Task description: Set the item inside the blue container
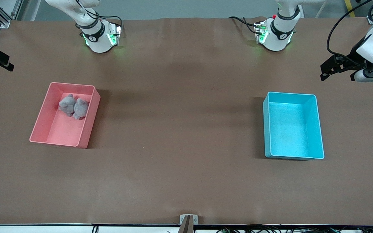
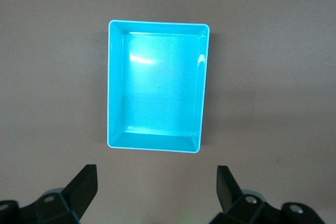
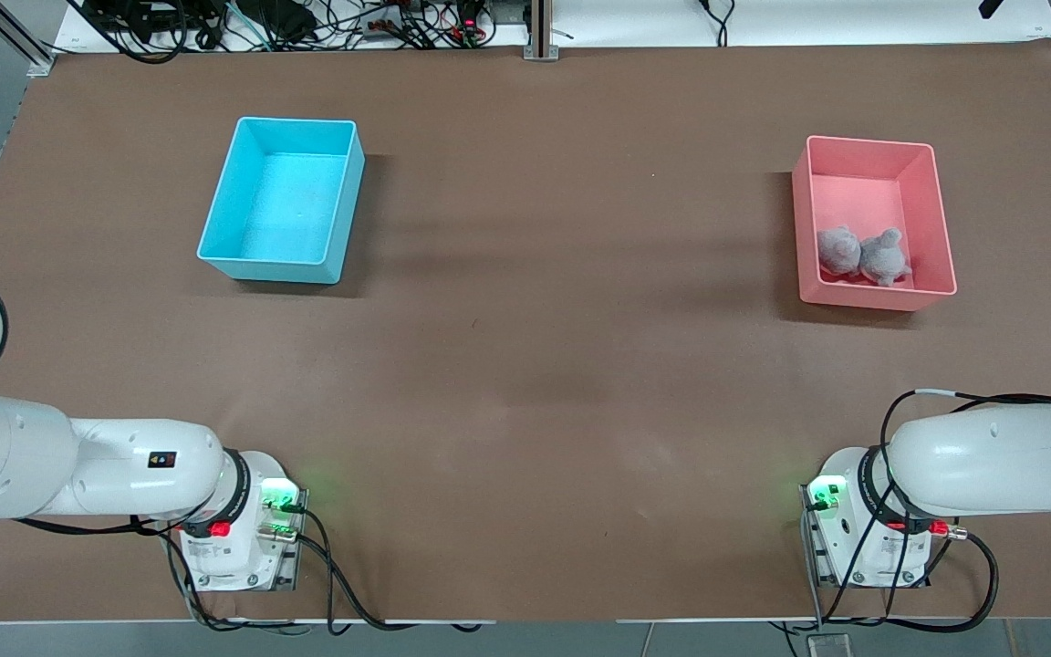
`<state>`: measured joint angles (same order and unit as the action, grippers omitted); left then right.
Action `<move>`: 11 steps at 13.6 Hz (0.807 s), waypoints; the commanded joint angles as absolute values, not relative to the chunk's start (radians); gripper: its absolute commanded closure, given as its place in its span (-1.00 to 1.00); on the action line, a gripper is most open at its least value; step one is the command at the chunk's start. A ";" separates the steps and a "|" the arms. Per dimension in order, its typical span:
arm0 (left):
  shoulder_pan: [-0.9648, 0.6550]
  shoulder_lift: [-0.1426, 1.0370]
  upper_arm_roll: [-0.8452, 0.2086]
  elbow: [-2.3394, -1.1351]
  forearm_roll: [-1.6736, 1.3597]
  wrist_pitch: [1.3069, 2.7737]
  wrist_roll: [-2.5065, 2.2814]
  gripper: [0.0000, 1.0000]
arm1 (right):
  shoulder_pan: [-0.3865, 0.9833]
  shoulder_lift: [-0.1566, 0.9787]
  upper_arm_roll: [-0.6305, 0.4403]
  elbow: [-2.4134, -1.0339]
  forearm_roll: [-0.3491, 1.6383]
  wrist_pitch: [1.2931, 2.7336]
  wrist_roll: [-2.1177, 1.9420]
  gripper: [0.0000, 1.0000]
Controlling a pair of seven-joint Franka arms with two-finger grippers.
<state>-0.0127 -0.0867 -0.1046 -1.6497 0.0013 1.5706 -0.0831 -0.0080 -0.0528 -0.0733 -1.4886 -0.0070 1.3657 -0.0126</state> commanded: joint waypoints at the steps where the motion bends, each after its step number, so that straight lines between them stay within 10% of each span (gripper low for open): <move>1: -0.009 -0.078 -0.104 -1.623 -0.011 1.543 -0.084 -1.00 | -0.005 -0.049 -0.069 -1.477 0.014 1.351 -0.015 -1.00; 11: -0.011 -0.067 -0.100 -1.597 0.000 1.520 -0.077 -1.00 | -0.008 -0.064 -0.071 -1.491 0.021 1.348 -0.020 -1.00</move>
<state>-0.0107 -0.0815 -0.0994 -1.6252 0.0013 1.5465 -0.0827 -0.0055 -0.0529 -0.0716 -1.4860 0.0132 1.3563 -0.0127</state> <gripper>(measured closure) 0.000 0.000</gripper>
